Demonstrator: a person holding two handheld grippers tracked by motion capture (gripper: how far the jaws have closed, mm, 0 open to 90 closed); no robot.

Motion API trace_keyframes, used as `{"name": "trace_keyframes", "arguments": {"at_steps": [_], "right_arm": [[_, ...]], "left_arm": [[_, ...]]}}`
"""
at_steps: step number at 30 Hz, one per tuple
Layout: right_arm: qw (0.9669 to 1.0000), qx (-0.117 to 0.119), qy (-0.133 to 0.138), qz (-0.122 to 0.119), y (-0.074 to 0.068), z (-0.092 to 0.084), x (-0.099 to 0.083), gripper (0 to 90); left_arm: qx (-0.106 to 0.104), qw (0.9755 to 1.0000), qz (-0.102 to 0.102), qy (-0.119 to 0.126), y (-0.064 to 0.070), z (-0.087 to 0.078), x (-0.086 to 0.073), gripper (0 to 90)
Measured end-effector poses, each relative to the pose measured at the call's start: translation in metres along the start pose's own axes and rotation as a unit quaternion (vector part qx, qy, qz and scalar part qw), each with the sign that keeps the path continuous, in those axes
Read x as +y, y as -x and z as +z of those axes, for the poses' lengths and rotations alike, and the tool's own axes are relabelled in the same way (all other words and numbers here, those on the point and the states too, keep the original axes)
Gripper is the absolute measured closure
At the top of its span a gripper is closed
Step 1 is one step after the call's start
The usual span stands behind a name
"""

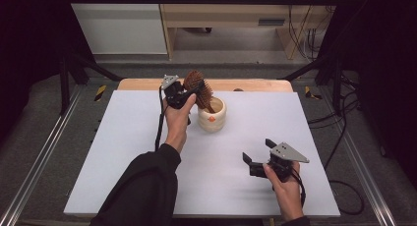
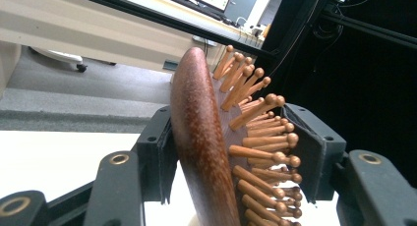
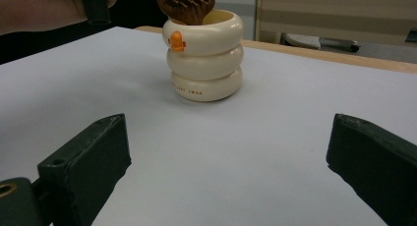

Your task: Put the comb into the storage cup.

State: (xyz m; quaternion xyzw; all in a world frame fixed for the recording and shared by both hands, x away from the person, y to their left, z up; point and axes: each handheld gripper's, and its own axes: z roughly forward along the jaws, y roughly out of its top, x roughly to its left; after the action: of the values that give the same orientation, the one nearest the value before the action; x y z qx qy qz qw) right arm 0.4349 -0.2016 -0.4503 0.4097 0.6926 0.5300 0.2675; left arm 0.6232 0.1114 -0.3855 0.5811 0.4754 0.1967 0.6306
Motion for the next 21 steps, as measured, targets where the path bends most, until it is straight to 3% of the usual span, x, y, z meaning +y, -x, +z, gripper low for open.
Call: {"name": "trace_keyframes", "arguments": {"at_steps": [10,21], "right_arm": [[1.0,0.001,0.0,-0.002,-0.0001,0.0003,-0.0001,3.1],[1.0,0.002,0.0,-0.002,-0.0004,0.0002,-0.0001,3.1]], "left_arm": [[-0.003,1.0,0.002,-0.001,0.0,0.0004,-0.0001,39.7],[-0.001,0.9999,0.01,0.004,0.0023,0.002,-0.0013,30.9]]}}
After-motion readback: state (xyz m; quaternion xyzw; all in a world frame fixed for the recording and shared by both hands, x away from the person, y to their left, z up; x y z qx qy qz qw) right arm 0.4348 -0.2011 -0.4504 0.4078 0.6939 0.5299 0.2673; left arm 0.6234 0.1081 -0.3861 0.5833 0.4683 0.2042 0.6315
